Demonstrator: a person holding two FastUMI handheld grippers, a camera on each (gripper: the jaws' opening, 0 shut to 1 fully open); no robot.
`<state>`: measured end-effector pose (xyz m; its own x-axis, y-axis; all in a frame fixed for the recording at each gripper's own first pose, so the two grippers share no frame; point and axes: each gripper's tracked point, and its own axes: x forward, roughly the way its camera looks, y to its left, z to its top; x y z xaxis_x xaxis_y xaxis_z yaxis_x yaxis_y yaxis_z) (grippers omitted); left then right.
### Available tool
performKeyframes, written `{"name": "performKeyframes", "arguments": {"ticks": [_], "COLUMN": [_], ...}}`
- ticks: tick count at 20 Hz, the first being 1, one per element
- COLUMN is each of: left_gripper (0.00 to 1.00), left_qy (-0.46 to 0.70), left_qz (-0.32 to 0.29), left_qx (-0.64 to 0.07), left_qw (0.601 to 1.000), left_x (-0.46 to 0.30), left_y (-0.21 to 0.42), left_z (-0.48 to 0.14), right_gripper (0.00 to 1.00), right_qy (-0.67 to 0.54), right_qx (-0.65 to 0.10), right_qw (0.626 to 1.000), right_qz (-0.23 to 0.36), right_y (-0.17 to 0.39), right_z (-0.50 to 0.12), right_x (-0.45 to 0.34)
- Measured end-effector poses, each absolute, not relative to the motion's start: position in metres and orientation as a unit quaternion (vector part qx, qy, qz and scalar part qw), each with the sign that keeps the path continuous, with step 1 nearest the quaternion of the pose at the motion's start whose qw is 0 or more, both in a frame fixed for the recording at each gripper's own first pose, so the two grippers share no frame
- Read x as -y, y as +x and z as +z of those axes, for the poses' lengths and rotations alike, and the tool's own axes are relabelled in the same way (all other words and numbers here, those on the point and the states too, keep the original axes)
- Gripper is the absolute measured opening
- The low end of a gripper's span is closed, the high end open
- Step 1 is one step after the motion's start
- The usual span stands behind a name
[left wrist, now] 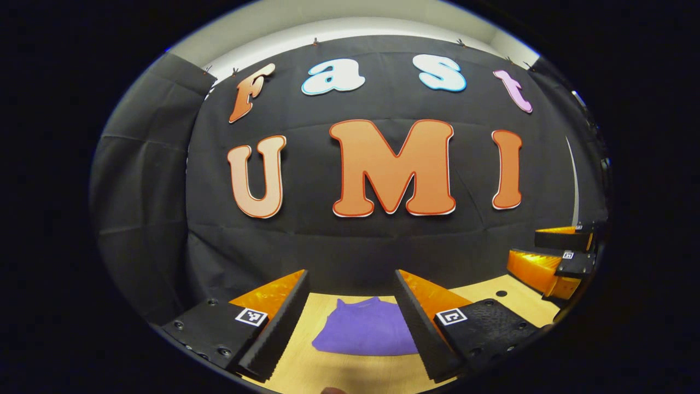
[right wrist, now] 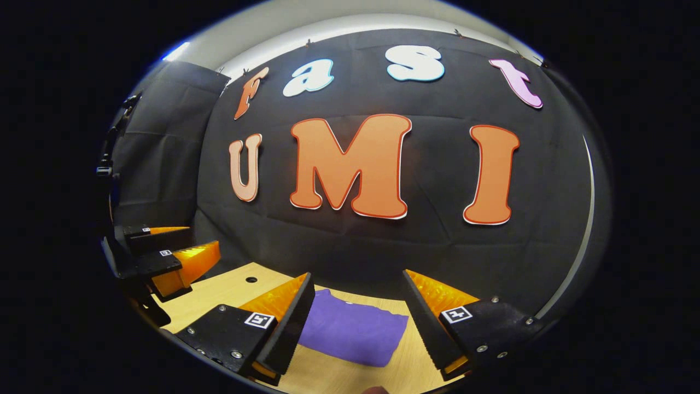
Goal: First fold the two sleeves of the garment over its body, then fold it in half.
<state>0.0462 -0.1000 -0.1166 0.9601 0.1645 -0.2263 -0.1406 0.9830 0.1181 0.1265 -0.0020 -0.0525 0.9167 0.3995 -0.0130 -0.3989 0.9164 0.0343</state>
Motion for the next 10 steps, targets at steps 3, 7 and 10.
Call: {"name": "performKeyframes", "arguments": {"ticks": [3, 7, 10], "left_gripper": [0.95, 0.94, 0.95], "left_qy": [0.06, 0.064, 0.052], "left_qz": [0.078, 0.067, 0.061], "left_qx": [-0.123, -0.115, -0.103], "left_qw": [0.987, 0.989, 0.992], "left_x": [0.097, 0.094, 0.093], "left_y": [0.04, 0.034, 0.031], "left_z": [-0.117, -0.107, -0.1], "right_gripper": [0.95, 0.95, 0.95], "right_qy": [0.017, -0.008, 0.002], "right_qx": [-0.007, 0.022, 0.034], "right_qw": [0.979, 0.982, 0.981], "right_qz": [0.203, 0.185, 0.191], "right_y": [0.117, 0.108, 0.094], "right_z": [-0.047, -0.03, -0.022], "right_x": [-0.002, 0.001, -0.008]}}
